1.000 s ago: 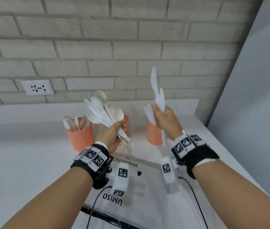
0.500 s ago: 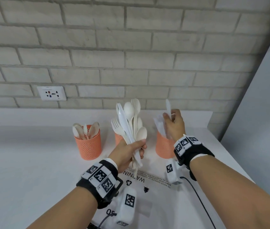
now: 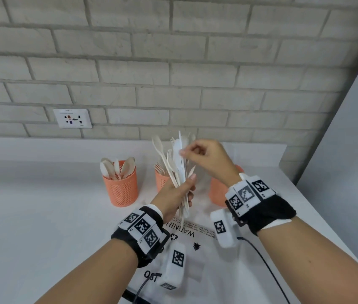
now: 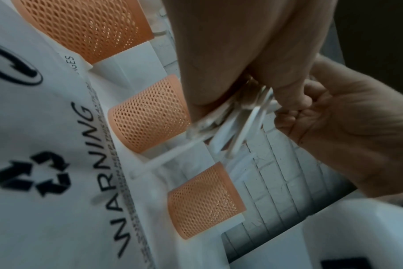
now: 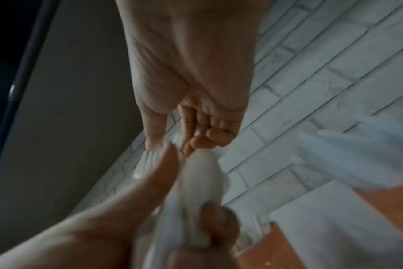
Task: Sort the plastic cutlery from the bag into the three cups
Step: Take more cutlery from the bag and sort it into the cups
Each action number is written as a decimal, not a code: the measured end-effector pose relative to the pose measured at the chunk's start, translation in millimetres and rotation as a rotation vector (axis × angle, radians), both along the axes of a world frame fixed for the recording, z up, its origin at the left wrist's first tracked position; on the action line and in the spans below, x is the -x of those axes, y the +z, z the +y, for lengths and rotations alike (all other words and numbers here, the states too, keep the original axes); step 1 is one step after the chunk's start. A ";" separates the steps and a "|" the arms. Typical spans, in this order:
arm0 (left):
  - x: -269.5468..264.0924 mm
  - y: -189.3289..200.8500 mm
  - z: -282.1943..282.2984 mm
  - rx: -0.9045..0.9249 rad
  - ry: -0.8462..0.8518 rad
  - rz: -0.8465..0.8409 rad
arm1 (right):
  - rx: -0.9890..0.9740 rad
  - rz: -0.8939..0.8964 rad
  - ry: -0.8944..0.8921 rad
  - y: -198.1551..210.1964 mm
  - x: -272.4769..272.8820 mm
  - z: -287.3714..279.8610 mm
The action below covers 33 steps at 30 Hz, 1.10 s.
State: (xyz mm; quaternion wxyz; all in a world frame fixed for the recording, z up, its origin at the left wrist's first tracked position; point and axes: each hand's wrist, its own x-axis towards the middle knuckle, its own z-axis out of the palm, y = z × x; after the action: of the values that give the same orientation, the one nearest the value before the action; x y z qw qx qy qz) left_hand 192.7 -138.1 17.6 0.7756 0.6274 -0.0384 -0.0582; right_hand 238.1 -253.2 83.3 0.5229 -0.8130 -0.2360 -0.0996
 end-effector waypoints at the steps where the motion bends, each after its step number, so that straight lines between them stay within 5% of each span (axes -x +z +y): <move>1: 0.9 0.2 -0.2 0.017 0.002 0.002 | 0.048 0.045 -0.007 -2.0 3.9 6.1; 9: 6.1 -4.5 10.9 0.057 0.067 0.010 | 0.102 0.103 -0.061 -5.7 18.9 22.1; 18: 4.8 0.4 22.4 0.157 0.127 0.058 | -0.257 -0.058 -0.120 9.7 23.6 15.5; 23: 4.6 4.3 32.8 0.193 0.108 0.046 | 0.036 0.056 -0.073 3.2 17.6 6.8; 26: 0.2 1.6 40.3 0.184 0.119 0.048 | 0.293 -0.031 -0.156 -2.9 17.8 0.0; 33: 3.4 6.1 39.6 0.198 0.092 0.019 | 0.498 -0.197 -0.325 -3.6 15.3 1.2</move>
State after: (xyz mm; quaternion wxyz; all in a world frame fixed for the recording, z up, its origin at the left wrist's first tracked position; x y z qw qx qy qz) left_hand 189.3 -98.5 23.8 0.8360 0.5481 -0.0076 -0.0246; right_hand 222.8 -252.0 79.7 0.2593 -0.9297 -0.1695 -0.1994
